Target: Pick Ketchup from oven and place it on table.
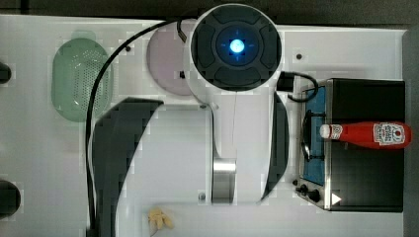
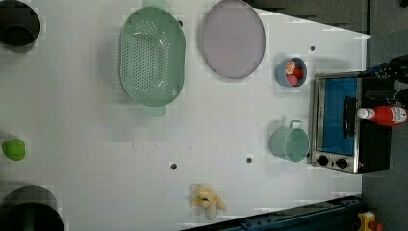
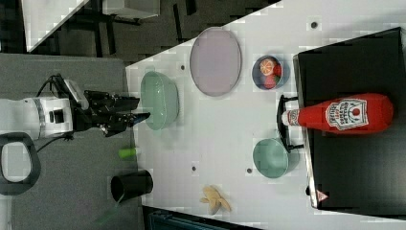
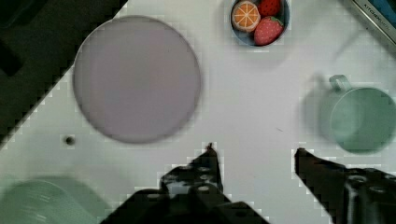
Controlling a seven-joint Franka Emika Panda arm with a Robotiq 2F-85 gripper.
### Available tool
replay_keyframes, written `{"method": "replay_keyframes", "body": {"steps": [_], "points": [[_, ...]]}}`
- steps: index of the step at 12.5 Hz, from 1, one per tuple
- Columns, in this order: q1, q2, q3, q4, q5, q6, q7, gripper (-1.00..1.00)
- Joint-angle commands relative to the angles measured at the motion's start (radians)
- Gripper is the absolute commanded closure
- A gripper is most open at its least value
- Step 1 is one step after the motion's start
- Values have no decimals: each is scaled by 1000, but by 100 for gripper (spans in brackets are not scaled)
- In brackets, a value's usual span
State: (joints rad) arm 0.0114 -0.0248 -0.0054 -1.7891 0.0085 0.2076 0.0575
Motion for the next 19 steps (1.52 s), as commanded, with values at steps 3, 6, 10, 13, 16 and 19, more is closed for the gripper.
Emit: {"method": "replay_keyframes", "body": {"steps": [3, 6, 10, 13, 16, 19], "points": [[-37, -370, -21, -158, -37, -186, 4, -100], [-42, -366, -56, -158, -37, -182, 4, -100], [-67, -313, -168, -157, -37, -137, 4, -100], [-79, -237, -274, -154, -37, -51, 1, -100], [-81, -148, -372, -150, -37, 58, 1, -100], [-85, -43, -456, -122, -37, 179, 1, -100]]}}
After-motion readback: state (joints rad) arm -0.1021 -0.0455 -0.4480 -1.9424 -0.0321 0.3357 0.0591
